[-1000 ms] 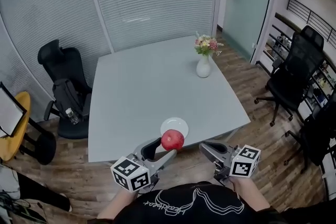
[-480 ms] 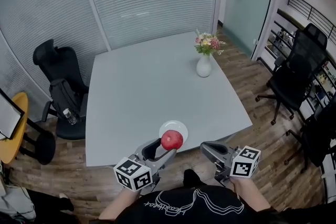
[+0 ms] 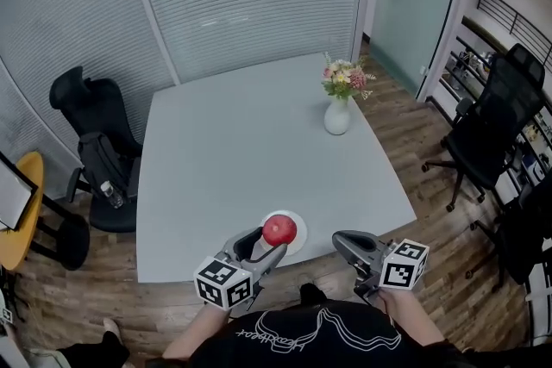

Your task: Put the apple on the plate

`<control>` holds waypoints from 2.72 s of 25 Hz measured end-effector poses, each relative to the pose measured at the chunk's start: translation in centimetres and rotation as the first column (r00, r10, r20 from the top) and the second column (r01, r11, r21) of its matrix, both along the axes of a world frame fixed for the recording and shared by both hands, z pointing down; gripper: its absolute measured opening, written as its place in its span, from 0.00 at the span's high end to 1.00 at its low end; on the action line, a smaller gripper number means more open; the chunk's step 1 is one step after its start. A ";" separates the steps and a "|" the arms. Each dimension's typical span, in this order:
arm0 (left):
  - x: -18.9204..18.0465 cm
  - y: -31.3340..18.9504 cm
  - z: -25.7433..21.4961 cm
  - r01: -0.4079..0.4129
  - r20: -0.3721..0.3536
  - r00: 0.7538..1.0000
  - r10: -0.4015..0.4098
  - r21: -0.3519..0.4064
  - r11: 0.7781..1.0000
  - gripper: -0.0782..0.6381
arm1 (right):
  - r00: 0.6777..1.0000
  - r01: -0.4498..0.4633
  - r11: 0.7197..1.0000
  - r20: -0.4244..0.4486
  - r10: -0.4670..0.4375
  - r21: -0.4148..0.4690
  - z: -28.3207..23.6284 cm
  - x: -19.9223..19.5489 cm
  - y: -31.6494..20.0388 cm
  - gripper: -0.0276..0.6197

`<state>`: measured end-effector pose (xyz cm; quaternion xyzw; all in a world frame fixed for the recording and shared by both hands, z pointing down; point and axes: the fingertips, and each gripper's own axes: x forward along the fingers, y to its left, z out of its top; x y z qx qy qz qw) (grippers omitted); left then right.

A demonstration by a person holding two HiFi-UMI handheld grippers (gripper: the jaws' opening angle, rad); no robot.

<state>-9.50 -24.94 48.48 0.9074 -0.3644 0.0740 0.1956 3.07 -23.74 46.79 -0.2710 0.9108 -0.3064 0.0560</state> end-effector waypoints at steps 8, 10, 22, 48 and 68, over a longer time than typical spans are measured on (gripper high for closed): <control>0.0 -2.8 3.3 0.006 0.052 0.999 -0.003 -0.049 0.999 0.50 | 1.000 0.003 1.000 -0.027 -0.004 -0.029 1.0 0.5 -2.9 0.94; 0.0 -3.2 4.3 0.005 0.065 0.998 -0.001 -0.061 0.998 0.50 | 0.999 0.005 0.999 -0.036 -0.007 -0.040 1.4 0.4 -3.3 0.94; -0.3 -5.7 10.6 0.003 0.152 0.988 0.013 -0.107 0.994 0.50 | 0.998 0.007 0.996 -0.065 -0.013 -0.087 3.0 0.6 -5.2 0.94; -0.1 -6.7 19.0 0.002 0.313 0.949 0.046 -0.150 0.989 0.50 | 0.996 0.008 0.992 -0.085 -0.019 -0.122 4.4 1.1 -6.8 0.94; -0.2 -5.9 19.4 -0.013 0.327 0.943 0.057 -0.135 0.991 0.48 | 0.996 0.007 0.994 -0.085 -0.016 -0.111 4.0 0.9 -6.2 0.94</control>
